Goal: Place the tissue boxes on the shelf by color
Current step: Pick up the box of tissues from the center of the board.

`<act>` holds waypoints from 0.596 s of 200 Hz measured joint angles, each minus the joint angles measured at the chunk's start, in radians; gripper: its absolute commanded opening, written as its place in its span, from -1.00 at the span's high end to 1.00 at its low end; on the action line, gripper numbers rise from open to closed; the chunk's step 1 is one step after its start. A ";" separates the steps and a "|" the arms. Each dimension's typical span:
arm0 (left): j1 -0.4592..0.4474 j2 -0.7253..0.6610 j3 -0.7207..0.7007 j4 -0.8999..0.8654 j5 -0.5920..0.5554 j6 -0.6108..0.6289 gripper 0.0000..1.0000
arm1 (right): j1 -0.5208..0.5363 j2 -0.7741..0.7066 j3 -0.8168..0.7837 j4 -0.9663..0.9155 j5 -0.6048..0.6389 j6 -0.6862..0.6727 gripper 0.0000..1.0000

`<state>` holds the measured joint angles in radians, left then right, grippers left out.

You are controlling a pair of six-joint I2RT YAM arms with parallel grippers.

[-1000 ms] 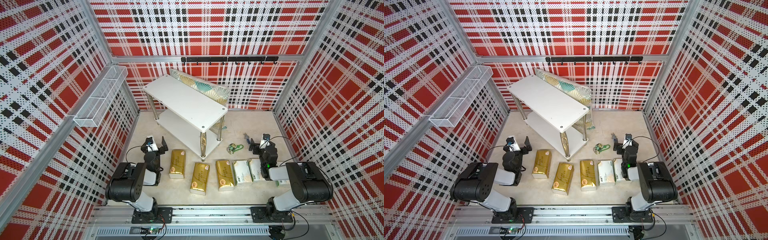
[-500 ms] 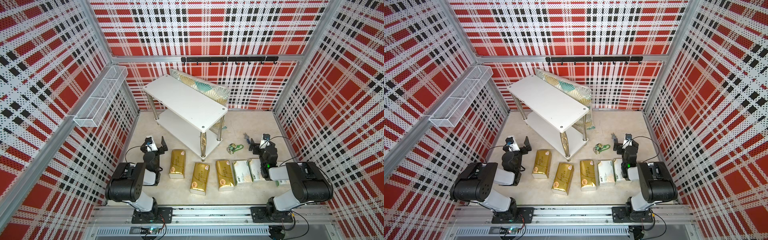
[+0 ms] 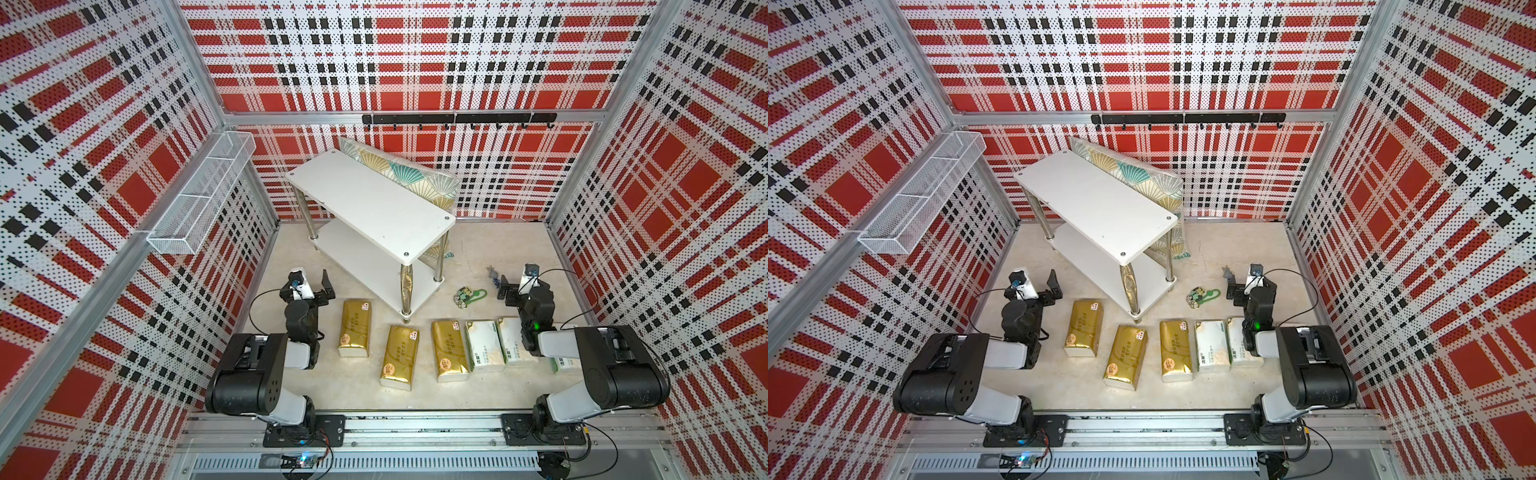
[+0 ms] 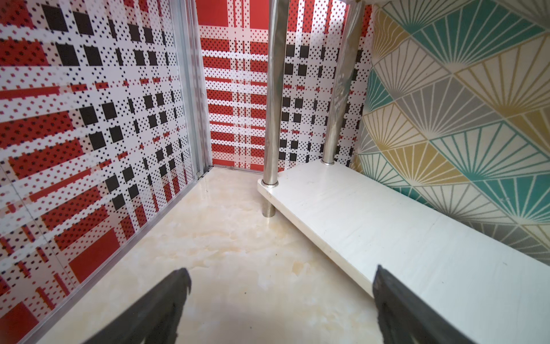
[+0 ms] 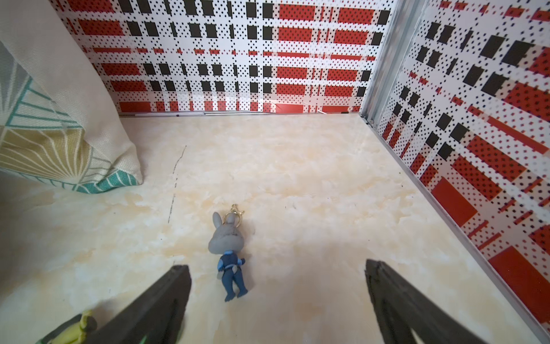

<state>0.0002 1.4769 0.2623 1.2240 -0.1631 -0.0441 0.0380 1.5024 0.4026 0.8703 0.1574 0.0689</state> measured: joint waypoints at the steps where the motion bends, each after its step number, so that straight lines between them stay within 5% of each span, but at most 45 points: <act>1: 0.000 -0.001 0.002 -0.002 0.000 0.000 -0.99 | 0.000 -0.001 0.006 -0.006 0.000 0.000 -1.00; 119: -0.113 -0.243 0.426 -0.840 -0.111 -0.101 -0.98 | 0.001 -0.197 0.246 -0.549 0.012 0.064 -1.00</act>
<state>-0.1131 1.2339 0.6880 0.3840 -0.2737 -0.1448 0.0391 1.3052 0.6491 0.3218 0.1692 0.1333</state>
